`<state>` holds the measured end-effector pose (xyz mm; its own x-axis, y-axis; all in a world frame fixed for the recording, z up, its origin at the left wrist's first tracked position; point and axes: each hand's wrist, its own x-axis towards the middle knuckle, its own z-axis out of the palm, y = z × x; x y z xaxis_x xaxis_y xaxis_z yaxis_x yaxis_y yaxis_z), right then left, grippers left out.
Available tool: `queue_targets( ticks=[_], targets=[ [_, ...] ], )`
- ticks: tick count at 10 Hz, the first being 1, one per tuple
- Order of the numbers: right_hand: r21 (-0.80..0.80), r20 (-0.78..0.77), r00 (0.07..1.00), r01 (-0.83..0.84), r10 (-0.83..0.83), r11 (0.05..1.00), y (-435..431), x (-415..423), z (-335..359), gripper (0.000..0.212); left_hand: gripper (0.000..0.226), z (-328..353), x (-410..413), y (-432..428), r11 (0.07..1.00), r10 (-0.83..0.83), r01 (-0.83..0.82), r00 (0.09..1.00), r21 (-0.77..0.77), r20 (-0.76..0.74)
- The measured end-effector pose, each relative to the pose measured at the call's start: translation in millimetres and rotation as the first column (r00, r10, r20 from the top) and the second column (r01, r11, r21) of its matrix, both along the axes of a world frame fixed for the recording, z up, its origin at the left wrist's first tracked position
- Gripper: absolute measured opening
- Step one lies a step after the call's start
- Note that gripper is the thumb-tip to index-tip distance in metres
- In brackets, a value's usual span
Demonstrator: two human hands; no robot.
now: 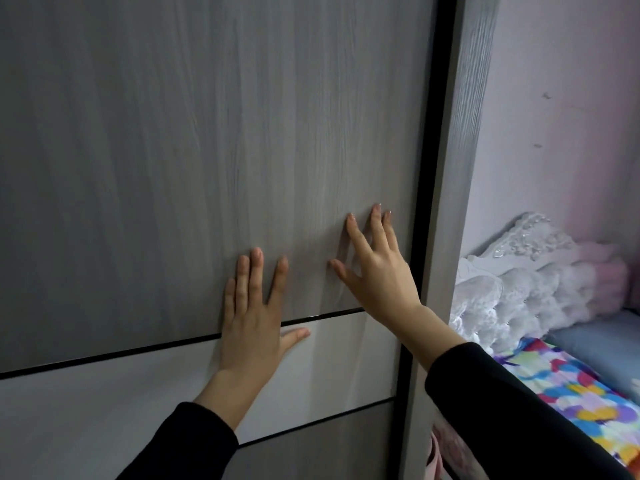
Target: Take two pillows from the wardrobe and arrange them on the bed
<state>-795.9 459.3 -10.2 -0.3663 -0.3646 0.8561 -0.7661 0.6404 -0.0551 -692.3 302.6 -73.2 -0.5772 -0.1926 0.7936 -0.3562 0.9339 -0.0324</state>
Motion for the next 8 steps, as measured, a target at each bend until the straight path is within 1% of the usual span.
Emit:
queue_targets(
  ticks=[2,4,5,6,7,8],
  targets=[
    [-0.030,0.016,0.999,-0.029,0.029,0.999,10,-11,-2,0.067,0.125,-2,-10,12,1.000,0.001,0.000,1.000,0.014,-0.003],
    [0.007,-0.023,0.999,-0.037,0.037,0.999,15,-15,-3,0.067,0.126,0,-12,19,0.999,0.020,-0.020,1.000,0.028,-0.005],
    [0.025,-0.010,0.999,-0.046,0.046,0.999,17,-14,-3,0.069,0.126,1,-10,22,0.998,0.056,-0.056,0.998,0.012,0.009],
    [0.042,0.066,0.994,-0.089,0.086,0.995,24,-9,2,0.071,0.128,3,-9,27,0.995,0.099,-0.099,0.995,-0.002,0.030],
    [-0.129,0.194,0.944,-0.246,0.268,0.961,40,1,14,0.065,0.130,3,-9,26,0.995,0.103,-0.103,0.994,-0.001,0.047],
    [-0.494,0.220,0.833,-0.354,0.507,0.794,67,19,34,0.052,0.129,1,-8,27,0.995,0.081,-0.083,0.996,0.050,0.040]
  ],
)
